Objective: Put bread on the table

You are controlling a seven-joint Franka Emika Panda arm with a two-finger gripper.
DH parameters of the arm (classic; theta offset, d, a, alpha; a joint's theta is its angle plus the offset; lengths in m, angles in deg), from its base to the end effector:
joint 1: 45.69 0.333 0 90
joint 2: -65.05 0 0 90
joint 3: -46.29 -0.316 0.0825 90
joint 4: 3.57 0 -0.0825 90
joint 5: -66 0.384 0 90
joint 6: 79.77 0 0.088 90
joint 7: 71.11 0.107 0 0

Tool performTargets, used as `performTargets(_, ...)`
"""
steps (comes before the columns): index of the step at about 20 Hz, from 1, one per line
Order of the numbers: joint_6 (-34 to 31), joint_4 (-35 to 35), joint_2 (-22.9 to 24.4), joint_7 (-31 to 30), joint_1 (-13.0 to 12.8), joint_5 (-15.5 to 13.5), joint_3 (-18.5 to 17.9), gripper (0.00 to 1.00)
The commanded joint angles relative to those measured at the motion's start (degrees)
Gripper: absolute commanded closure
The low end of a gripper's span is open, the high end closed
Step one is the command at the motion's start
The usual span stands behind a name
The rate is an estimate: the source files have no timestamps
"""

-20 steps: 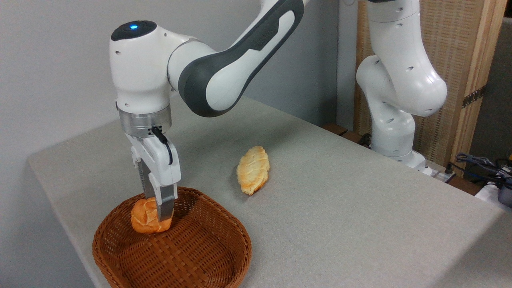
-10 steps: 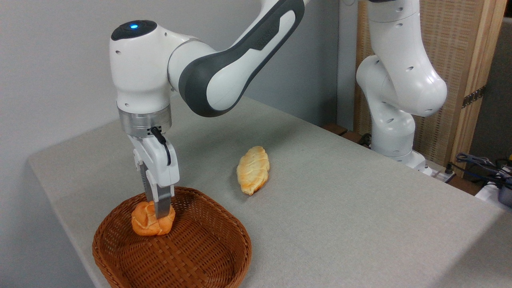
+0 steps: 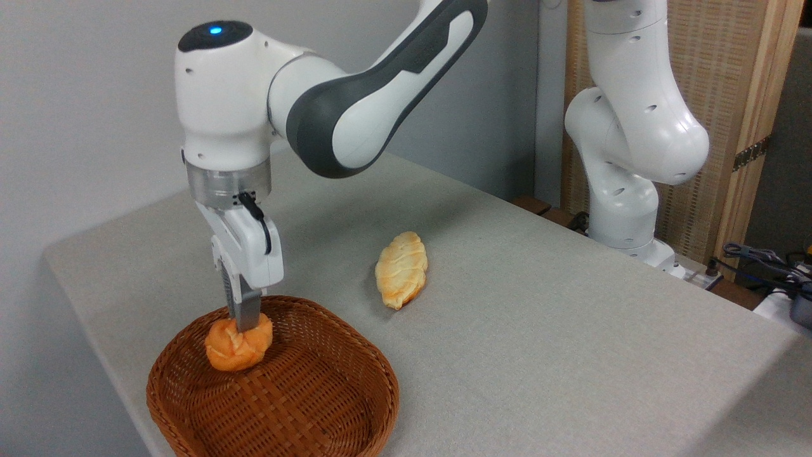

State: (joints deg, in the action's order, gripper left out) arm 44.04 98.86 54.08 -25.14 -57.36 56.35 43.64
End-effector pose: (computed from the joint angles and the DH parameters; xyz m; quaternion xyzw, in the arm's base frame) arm 0.6233 -0.1074 0.4620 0.8988 -0.4233 0.1080 0.0372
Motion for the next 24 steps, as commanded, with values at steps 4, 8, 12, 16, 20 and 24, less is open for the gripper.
performTargets(4,-6.03,0.31,6.04,1.15,0.25,-1.95,-1.83,0.97)
performTargets(8,-13.41,0.4,8.95,1.24,0.25,-2.04,-4.02,0.94)
performTargets(12,-23.6,0.58,11.23,1.24,0.25,-1.69,-4.64,0.91)
performTargets(16,-28.98,2.41,11.5,1.5,0.25,-1.07,-5.43,0.84)
performTargets(20,-29.16,6.37,11.41,1.41,0.24,1.65,-5.43,0.08)
performTargets(24,-29.07,6.55,11.06,1.32,0.25,1.83,-5.52,0.0)
